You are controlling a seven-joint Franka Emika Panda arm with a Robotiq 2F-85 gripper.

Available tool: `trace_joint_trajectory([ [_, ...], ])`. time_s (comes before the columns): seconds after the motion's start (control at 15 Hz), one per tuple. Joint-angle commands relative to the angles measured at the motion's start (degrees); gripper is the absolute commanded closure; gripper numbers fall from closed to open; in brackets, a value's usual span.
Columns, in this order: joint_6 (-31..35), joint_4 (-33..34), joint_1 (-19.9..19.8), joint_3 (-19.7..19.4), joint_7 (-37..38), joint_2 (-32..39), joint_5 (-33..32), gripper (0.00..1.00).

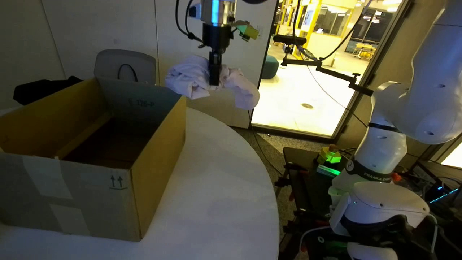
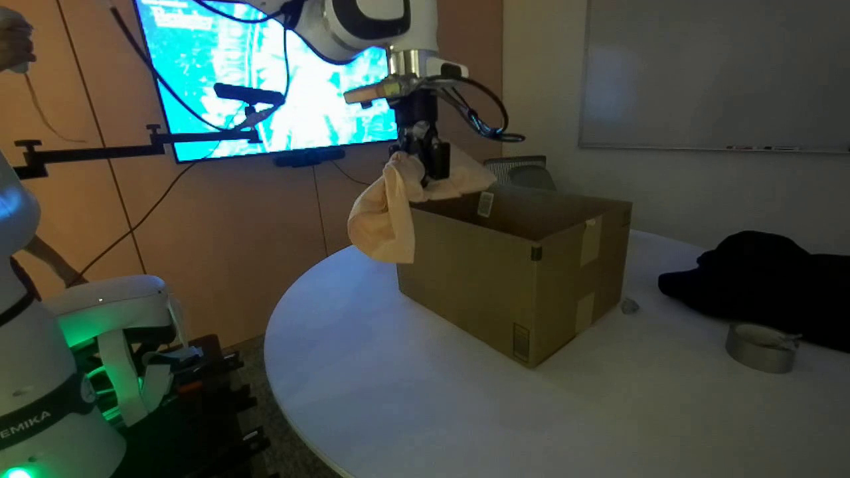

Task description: Put the marker in the cloth and wrap it

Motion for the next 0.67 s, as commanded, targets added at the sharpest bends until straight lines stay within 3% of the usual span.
trace_joint_trajectory([
  [0.0, -5.2, 14.4, 1.5, 1.3, 2.5, 8.2, 2.5, 1.0],
  [0.6, -1.5, 39.6, 6.3, 4.5, 12.9, 30.1, 5.3, 1.0],
])
